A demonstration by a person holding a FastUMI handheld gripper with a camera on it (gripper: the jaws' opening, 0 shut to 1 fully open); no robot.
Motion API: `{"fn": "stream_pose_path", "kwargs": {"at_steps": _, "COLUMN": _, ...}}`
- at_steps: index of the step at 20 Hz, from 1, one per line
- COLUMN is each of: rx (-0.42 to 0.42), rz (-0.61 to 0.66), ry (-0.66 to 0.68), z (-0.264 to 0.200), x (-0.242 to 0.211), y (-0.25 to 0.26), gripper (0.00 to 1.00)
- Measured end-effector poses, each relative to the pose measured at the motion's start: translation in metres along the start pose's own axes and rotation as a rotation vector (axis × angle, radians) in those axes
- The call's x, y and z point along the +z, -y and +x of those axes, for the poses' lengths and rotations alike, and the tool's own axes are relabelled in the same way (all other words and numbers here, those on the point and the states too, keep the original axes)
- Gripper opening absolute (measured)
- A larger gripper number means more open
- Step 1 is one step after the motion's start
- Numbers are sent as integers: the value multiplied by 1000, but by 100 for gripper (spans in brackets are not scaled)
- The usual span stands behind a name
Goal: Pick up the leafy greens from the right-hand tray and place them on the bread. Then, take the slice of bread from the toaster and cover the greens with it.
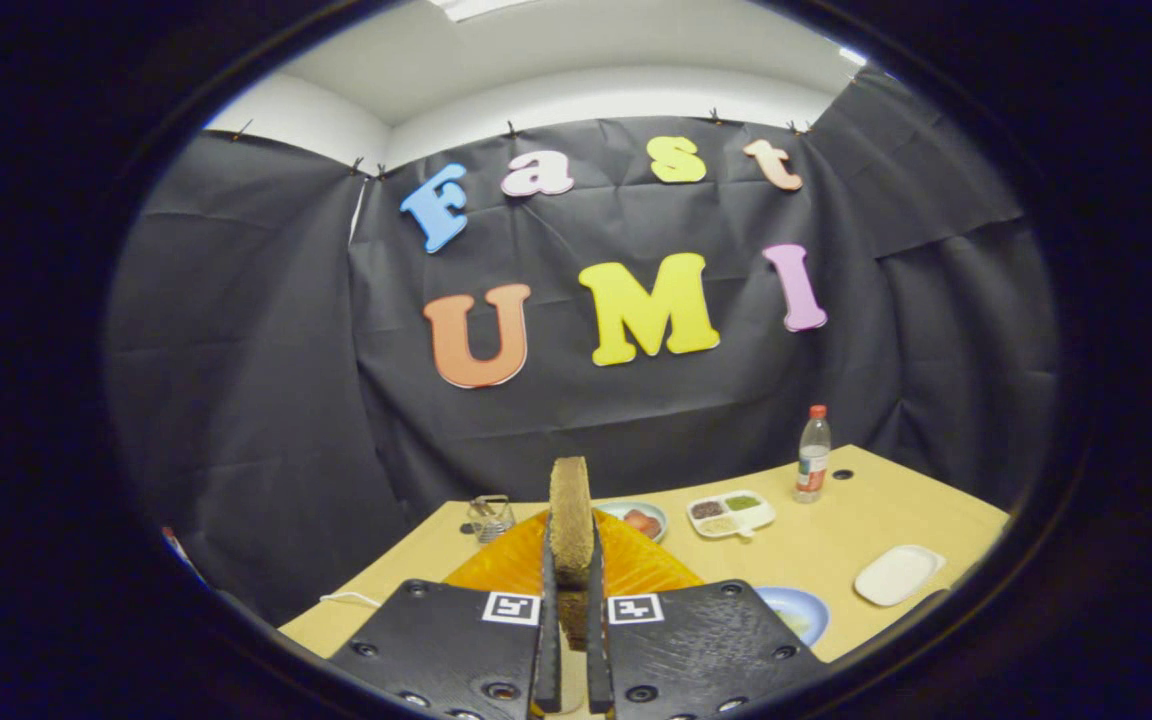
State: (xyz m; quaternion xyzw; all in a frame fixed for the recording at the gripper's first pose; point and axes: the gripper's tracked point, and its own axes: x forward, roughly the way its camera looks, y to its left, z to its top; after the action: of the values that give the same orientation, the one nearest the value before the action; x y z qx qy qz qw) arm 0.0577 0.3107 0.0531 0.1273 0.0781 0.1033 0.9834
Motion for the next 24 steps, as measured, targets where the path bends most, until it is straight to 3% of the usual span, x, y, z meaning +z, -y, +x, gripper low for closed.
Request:
{"fn": "stream_pose_path", "kwargs": {"at_steps": 9, "rx": -87, "rz": 119, "ry": -11, "z": 2, "x": -49, "y": 97, "gripper": 10}}
{"fn": "stream_pose_path", "kwargs": {"at_steps": 19, "rx": -94, "rz": 233, "ry": -94, "z": 33, "x": -139, "y": 109, "gripper": 10}}
{"fn": "stream_pose_path", "kwargs": {"at_steps": 24, "rx": -109, "rz": 297, "ry": -129, "z": 36, "x": -161, "y": 124, "gripper": 10}}
